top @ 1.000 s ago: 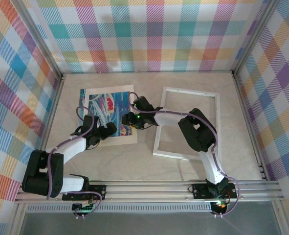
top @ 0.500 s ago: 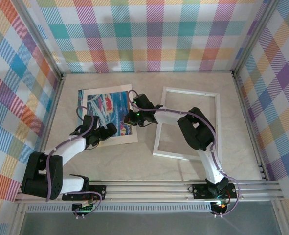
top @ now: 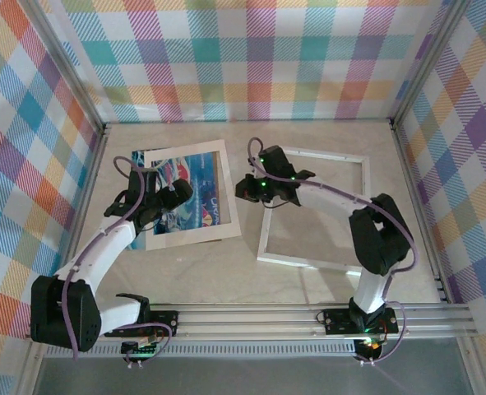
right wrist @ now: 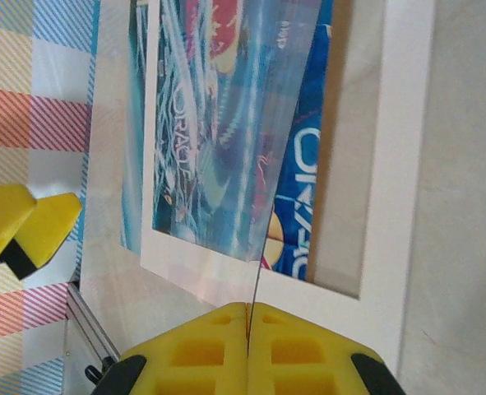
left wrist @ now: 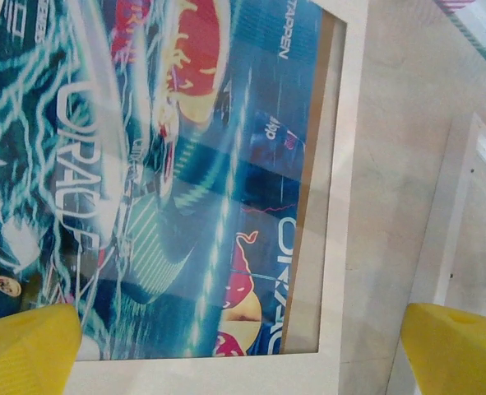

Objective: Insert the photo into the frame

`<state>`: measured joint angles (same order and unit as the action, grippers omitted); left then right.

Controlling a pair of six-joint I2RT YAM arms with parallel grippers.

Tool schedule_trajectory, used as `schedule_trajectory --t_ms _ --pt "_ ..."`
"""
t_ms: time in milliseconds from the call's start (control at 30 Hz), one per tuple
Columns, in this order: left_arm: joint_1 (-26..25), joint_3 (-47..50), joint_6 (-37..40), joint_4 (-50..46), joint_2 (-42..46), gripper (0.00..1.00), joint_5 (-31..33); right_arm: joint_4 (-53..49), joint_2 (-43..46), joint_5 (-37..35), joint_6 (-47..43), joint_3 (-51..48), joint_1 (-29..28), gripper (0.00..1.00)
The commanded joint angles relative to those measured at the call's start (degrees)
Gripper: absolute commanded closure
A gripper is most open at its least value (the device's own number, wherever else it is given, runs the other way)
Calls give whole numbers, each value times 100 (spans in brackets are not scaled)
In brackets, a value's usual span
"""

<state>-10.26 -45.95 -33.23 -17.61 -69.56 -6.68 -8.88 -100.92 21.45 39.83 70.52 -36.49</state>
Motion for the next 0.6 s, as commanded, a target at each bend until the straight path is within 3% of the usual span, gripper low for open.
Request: schedule_trajectory --t_ms 0,200,567 --pt "-10 104 -263 284 -294 0 -266 -485 482 -206 -187 -450 23 100" --pt "-333 263 -338 793 -865 0 -517 -917 1409 -570 -152 -1392 67 100" --pt "-600 453 -320 1083 -1875 0 -317 -722 1362 -563 19 -2002 81 100"
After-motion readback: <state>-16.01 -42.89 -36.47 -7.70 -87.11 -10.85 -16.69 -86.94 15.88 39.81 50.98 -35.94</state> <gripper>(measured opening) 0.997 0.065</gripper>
